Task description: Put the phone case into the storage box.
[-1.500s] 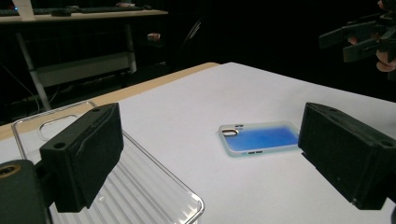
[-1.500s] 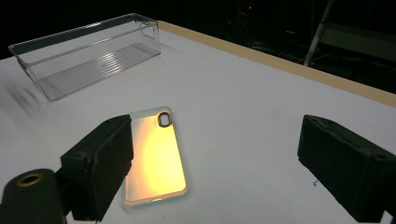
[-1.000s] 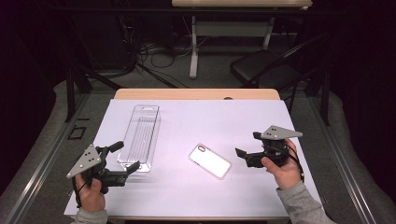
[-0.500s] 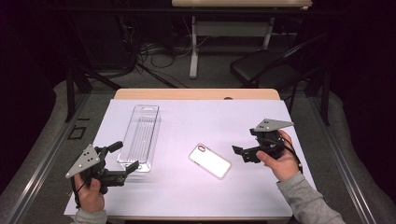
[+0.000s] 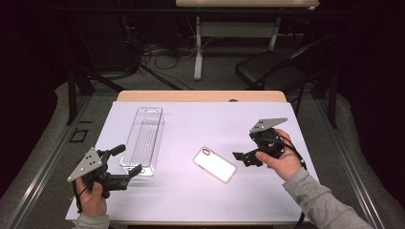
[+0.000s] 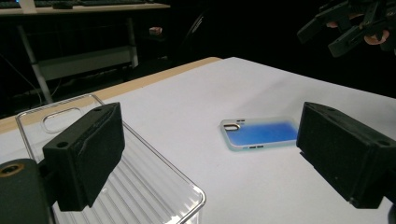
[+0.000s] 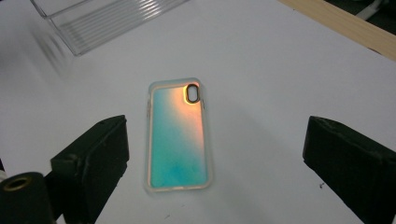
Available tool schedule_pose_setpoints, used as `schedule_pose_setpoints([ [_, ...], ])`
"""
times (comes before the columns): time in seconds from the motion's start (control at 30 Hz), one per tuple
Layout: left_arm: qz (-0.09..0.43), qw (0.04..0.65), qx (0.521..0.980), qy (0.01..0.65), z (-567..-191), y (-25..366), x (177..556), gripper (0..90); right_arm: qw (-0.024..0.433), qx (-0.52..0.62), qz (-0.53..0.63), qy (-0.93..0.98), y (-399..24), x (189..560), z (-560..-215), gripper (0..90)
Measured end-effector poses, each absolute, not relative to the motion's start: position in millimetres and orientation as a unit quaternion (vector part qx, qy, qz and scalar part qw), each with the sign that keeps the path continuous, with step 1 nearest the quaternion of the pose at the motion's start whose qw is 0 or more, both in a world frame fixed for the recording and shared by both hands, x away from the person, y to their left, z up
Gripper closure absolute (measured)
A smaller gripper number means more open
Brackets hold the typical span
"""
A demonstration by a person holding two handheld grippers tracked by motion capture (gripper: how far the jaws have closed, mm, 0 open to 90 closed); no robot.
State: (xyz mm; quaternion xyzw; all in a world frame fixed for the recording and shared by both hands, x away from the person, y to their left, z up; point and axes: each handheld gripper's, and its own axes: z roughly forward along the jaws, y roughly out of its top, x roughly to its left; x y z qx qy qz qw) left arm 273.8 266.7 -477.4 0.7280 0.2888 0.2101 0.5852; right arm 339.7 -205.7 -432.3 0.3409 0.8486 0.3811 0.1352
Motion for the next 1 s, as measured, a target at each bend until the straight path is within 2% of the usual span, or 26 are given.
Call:
schedule_pose_setpoints([
  [0.33, 0.207, 0.586, 0.729, 0.287, -478.0, 266.7, 274.4, 8.0, 0.119, 0.336, 0.344, 0.869, -201.6, 347.4, -433.9, 8.1],
  [0.53, 0.208, 0.585, 0.730, 0.286, -478.0, 266.6, 274.2, 7.9, 0.105, 0.335, 0.326, 0.878, -199.1, 350.5, -435.2, 12.4],
  [1.0, 0.207, 0.584, 0.731, 0.285, -478.3, 266.3, 274.3, 8.0, 0.052, 0.349, 0.269, 0.896, -190.2, 366.0, -441.9, 13.9],
])
